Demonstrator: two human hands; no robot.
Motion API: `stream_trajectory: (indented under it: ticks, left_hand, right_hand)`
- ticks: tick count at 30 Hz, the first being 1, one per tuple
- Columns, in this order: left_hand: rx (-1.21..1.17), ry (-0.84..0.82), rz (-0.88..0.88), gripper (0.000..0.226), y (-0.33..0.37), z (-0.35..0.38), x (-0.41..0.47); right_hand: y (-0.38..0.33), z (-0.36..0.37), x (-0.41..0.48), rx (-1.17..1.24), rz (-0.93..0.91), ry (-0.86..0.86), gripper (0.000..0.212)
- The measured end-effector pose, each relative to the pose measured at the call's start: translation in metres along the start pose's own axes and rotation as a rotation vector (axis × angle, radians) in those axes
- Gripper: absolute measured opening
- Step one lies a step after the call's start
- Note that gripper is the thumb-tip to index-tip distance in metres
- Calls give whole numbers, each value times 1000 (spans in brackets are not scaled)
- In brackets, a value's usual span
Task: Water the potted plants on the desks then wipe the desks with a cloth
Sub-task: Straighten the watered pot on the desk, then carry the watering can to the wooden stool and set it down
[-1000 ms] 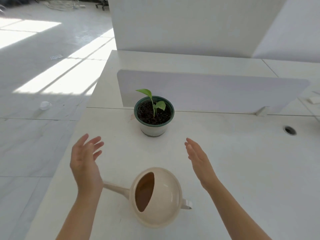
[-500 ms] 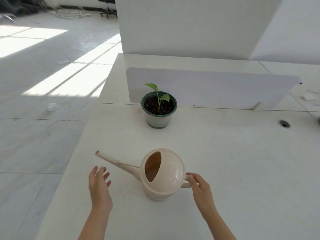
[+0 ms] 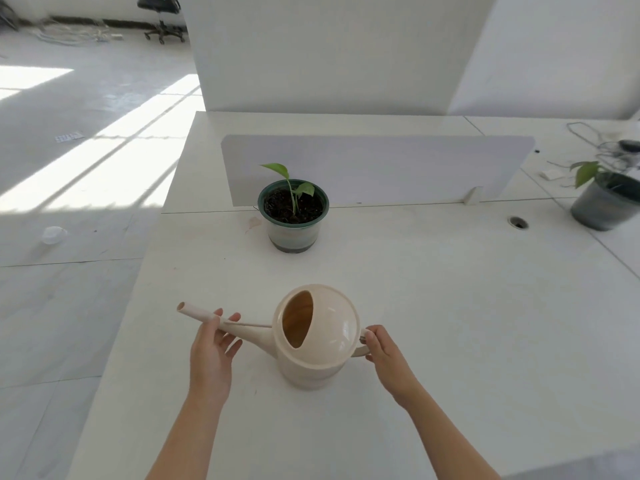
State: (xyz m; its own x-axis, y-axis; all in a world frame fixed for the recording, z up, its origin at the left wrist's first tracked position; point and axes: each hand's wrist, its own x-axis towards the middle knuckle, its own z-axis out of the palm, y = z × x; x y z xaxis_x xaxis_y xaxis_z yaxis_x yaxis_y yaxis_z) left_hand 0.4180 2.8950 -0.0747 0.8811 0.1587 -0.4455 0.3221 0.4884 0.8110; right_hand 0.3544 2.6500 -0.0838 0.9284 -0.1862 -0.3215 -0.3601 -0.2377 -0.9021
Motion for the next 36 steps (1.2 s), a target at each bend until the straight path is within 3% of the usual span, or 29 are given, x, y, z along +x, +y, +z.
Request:
stream_trajectory:
  ticks: [8,16,24,36]
  left_hand:
    - [-67,-7,51,13,-7,4,-2]
    - [-12,-194,56,14,7,36,-31]
    - [104,-504,71,19,-4,85,-107]
    - [228,-852,-130,21,-101,153,-289]
  right_hand:
    - [-8,-1,-2,-14,83,-5,22]
    - [-20,-33,-57,42,67,90,21]
    - [-12,-93,-163,168,82,322,24]
    - [48,-171,-393,294,232,685,21]
